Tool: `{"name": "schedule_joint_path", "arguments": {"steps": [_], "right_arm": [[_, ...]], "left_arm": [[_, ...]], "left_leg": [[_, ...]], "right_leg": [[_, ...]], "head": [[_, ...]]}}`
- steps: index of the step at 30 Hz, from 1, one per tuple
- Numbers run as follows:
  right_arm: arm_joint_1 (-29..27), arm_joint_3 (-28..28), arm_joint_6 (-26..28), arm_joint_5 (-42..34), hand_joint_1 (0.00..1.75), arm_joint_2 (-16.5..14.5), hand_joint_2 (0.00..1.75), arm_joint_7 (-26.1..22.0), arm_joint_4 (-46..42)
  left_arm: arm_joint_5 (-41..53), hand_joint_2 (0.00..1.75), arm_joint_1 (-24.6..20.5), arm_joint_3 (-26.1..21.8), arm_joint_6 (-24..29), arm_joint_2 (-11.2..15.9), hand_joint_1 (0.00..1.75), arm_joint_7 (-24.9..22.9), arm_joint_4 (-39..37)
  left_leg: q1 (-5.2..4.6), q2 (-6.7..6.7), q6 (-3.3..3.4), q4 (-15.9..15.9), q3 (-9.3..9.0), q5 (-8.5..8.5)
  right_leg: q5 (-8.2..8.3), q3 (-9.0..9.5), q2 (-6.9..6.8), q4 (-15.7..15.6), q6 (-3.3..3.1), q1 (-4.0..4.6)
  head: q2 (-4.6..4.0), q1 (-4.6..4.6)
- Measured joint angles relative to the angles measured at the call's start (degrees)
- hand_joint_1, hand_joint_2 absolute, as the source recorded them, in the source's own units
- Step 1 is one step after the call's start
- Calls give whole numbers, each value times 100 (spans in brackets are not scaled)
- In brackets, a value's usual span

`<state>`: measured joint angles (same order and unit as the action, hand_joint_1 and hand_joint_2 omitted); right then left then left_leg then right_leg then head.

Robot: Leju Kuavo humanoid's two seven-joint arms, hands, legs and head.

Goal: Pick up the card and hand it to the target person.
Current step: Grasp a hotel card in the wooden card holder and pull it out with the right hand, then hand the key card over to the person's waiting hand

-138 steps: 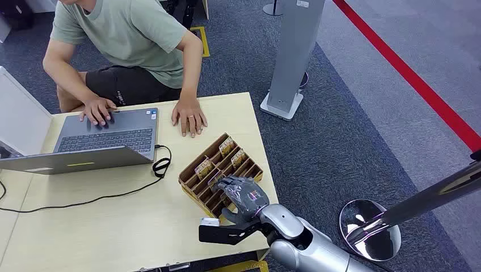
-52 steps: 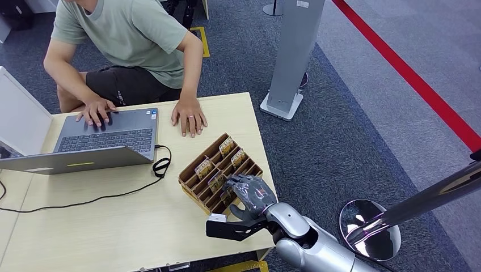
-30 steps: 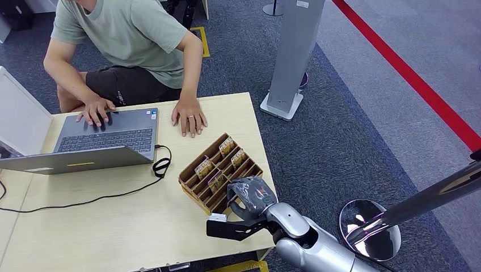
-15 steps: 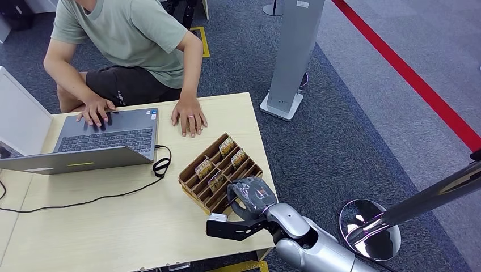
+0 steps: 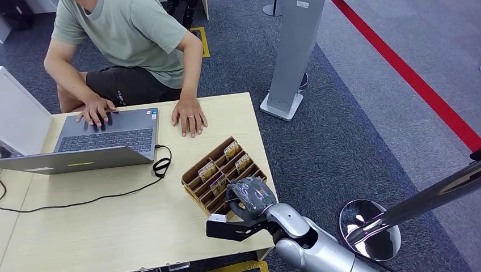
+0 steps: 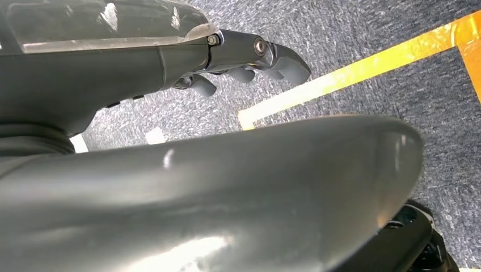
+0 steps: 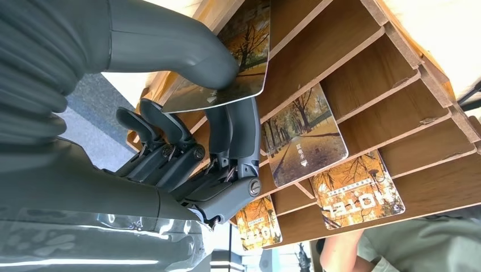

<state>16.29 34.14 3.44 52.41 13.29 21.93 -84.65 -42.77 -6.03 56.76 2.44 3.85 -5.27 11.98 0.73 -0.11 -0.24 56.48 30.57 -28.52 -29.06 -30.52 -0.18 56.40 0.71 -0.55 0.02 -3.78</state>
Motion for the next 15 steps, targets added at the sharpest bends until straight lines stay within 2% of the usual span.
{"name": "schedule_joint_path", "arguments": {"steps": [15], "right_arm": [[61,-4,16,149,164,2,175,-76,-218]], "left_arm": [[-33,0,-10,11,8,0,0,7,0]], "left_leg": [[0,0,3,2,1,3]], "right_leg": [[4,1,1,1,3,0]], "head": [[0,0]]}}
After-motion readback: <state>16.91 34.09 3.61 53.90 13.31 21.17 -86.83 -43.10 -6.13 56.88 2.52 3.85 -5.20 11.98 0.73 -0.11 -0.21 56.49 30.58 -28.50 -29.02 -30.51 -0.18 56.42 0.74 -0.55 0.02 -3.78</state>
